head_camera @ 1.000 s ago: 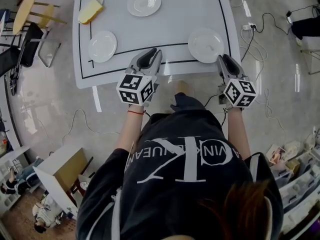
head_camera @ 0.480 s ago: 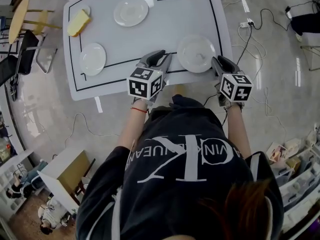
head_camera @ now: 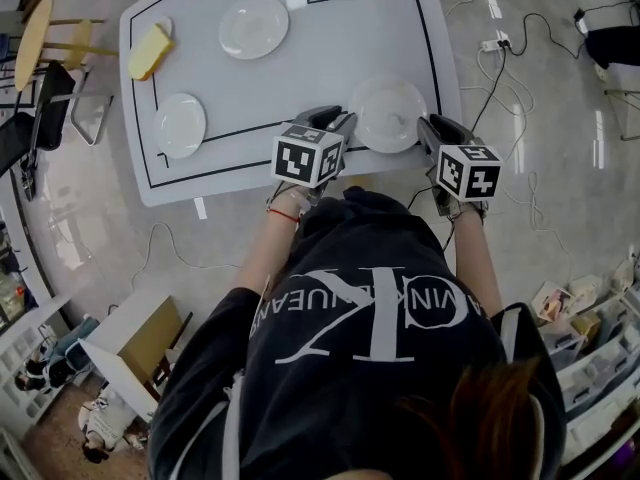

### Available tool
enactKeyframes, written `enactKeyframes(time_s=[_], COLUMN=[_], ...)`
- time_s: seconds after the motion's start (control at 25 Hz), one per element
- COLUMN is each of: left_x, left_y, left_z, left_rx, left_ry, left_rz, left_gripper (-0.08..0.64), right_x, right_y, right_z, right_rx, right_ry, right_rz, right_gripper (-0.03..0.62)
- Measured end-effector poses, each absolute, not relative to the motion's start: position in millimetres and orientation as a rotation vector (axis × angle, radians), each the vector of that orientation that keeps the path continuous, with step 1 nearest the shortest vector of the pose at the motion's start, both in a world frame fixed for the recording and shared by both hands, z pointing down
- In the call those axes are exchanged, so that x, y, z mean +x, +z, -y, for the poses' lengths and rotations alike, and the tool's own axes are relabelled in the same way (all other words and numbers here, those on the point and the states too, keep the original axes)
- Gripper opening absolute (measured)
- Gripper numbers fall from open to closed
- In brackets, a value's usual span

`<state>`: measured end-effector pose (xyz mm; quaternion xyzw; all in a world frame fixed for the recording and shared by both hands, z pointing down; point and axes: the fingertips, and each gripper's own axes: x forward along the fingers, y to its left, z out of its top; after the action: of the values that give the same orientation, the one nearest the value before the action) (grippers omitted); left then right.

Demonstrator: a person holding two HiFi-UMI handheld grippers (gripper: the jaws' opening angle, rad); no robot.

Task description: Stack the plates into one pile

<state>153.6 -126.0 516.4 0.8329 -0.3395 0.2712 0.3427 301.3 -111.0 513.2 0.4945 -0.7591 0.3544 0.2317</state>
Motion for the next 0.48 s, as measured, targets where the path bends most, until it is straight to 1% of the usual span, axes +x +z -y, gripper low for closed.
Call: enactKeyframes(time_s=[0.4,0.48], left_x=[166.6,167.0], left_y=[520.3,520.4], left_z=[130.0,130.1], left_rx=[2.130,2.120], left_ry=[0.756,0.749], left_rz=[0.851,0.860], left_gripper=[0.115,0.109], right_x=[297.4,296.2], right_y=[515.5,515.3], right_z=[112.6,113.0], right_rx=[1.298,1.283], right_ry=[1.012,1.018], right_rz=[2.083,2.087], right_gripper=[0.103,0.092])
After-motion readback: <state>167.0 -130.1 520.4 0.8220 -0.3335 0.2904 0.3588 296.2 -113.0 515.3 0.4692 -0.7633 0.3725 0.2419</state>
